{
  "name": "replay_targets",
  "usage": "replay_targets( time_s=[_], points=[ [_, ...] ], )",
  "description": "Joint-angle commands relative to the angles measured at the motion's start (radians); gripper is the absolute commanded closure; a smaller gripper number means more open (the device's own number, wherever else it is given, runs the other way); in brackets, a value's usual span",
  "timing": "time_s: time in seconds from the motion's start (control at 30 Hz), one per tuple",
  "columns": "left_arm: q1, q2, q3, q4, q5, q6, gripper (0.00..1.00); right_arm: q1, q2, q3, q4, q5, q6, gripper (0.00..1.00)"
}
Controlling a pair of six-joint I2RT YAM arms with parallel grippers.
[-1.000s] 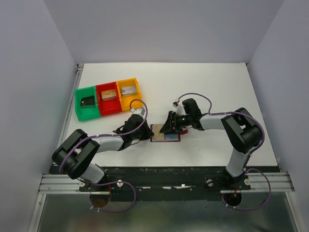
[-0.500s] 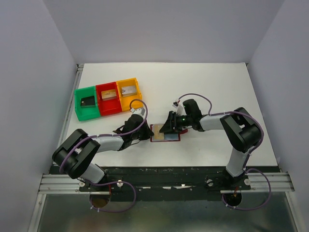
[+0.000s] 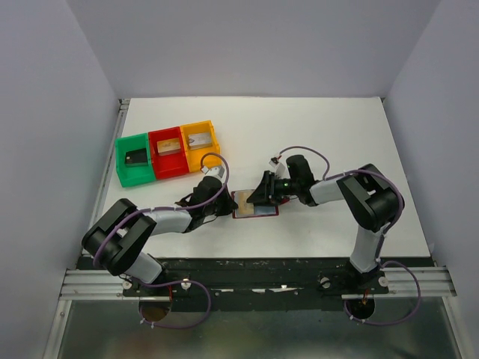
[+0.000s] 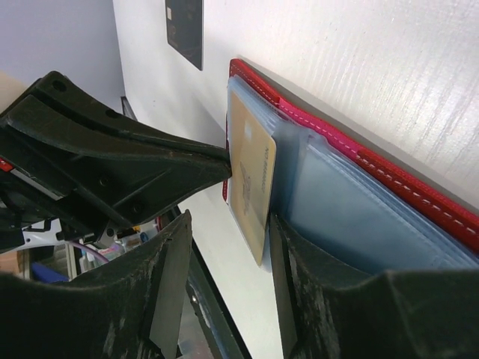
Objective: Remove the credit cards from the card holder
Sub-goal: Remove the credit card from the card holder.
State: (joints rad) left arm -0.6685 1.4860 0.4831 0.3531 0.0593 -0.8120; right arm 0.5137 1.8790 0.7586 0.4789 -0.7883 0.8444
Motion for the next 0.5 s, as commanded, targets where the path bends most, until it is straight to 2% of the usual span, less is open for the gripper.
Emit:
replay_targets(
  time_s=[0.0,0.47],
  points=[
    [-0.011,0.045,-0.005,0.015,0.046,0.007,1.0,0.022,0.029,0.008,0.107,-0.085,0.047,0.47],
    [-0.02,0.095,0.018,0.099,0.135,0.031,1.0,0.036,0.055,0.041,0.066,-0.088,0.036,0.48]
  ],
)
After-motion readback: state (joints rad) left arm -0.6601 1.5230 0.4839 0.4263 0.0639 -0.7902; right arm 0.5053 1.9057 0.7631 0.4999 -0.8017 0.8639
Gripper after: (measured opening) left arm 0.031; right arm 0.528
